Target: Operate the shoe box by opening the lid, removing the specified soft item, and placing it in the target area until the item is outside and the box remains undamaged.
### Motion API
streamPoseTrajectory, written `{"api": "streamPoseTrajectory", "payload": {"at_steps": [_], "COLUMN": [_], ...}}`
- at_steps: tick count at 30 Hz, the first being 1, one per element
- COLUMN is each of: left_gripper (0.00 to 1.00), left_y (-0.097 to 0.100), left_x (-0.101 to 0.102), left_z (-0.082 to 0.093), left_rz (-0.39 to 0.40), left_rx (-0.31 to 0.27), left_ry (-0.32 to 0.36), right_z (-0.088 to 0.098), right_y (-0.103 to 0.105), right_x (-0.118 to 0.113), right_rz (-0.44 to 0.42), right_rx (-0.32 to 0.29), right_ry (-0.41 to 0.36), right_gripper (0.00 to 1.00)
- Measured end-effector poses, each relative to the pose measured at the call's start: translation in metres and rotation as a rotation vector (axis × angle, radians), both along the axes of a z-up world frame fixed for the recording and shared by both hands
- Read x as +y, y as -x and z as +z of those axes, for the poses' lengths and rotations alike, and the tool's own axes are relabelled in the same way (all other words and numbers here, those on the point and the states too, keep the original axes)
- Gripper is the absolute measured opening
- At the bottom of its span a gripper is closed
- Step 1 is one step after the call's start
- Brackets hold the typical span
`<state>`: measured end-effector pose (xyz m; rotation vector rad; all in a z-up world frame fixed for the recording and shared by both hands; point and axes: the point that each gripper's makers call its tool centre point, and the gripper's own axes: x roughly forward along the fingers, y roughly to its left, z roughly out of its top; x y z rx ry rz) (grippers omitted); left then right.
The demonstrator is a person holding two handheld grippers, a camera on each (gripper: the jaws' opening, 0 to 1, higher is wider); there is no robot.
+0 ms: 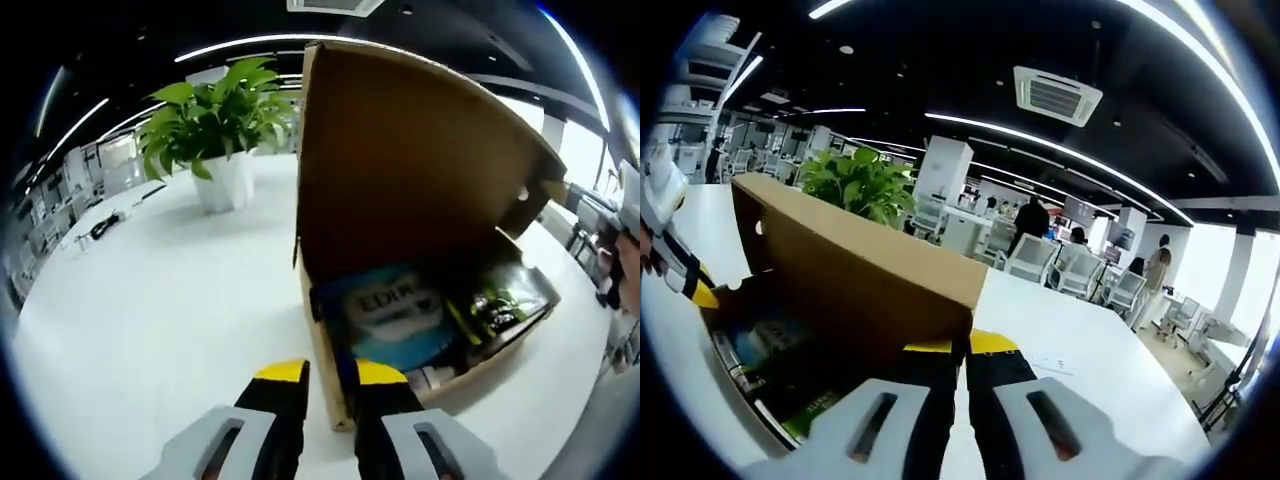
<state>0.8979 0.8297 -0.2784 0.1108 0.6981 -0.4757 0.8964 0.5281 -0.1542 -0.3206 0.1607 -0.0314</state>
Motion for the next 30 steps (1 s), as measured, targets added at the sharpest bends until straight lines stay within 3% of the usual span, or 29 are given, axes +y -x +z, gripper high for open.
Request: {"api": "streamPoseTrajectory", "payload": {"at_steps": [14, 30], "left_gripper": [0.11, 0.09], "left_y": [-0.002, -0.004], "left_x": [-0.005, -0.005], "left_z": [-0.004, -0.004], "left_rz": [-0.024, -0.013], "left_rx": [0.011, 0.008], "left_ry": [-0.023, -0.025], "right_z": [0.009, 0.010], "right_y": [-0.023, -0.057], "right_x": [-0.005, -0.013], "right_rz": [0.014, 0.009], "right_rx": [-0.001, 0.004], "right_ry": [0.029, 0.008], "right_gripper": [0.01, 0.01]}}
